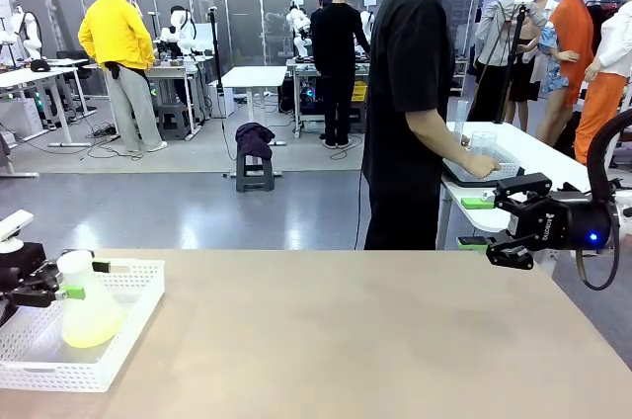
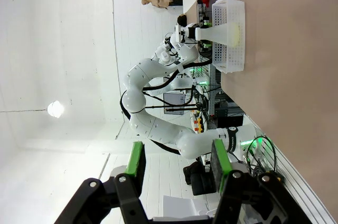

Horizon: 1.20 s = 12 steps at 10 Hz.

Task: Prepare the solutions needed for the experiment.
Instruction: When the human places the Big flask in the center of the table, pick up the Big flask and place it in the left Organizing basket.

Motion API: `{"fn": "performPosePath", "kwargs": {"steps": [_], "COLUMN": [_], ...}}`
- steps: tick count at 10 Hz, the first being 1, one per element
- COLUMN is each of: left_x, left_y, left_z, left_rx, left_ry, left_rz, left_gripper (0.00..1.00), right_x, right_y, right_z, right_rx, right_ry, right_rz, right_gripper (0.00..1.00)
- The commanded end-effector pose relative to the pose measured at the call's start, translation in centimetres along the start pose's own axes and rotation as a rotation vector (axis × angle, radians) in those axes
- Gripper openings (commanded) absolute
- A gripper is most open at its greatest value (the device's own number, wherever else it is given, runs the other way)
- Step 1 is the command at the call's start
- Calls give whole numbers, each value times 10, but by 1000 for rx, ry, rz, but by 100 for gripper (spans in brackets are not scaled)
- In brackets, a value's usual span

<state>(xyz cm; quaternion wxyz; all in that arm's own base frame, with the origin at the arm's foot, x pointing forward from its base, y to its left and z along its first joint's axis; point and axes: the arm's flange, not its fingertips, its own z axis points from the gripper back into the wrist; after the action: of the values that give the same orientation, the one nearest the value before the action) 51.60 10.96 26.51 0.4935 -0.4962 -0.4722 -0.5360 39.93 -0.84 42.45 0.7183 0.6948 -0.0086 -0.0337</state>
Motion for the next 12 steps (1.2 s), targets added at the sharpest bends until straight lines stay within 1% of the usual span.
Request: {"fn": "performPosePath", "kwargs": {"steps": [1, 2, 5, 6, 7, 9, 10, 11, 12], "left_x": [0, 1, 3, 4, 5, 21, 36, 55, 69], "left_y": [-2, -2, 1, -2, -9, -28, -37, -48, -55], "left_z": [10, 15, 40, 54, 77, 110, 116, 117, 117], "left_rx": [-62, -32, -2, 17, 57, 121, 147, 106, 69], "left_ry": [-1, -2, -6, 1, 30, 28, 15, 20, 1], "left_rz": [-4, -12, 7, 16, 59, 97, 135, 241, 403], "left_gripper": [100, 100, 100, 100, 100, 100, 100, 100, 100], "right_x": [0, 0, 0, 0, 0, 0, 0, 0, 0], "right_y": [2, 2, 2, 2, 2, 2, 2, 2, 2], "right_z": [0, 0, 0, 0, 0, 0, 0, 0, 0], "right_rx": [6, 6, 6, 6, 6, 6, 6, 6, 6], "right_ry": [0, 0, 0, 0, 0, 0, 0, 0, 0], "right_rz": [4, 4, 4, 4, 4, 4, 4, 4, 4], "right_gripper": [64, 64, 64, 64, 64, 64, 64, 64, 64]}}
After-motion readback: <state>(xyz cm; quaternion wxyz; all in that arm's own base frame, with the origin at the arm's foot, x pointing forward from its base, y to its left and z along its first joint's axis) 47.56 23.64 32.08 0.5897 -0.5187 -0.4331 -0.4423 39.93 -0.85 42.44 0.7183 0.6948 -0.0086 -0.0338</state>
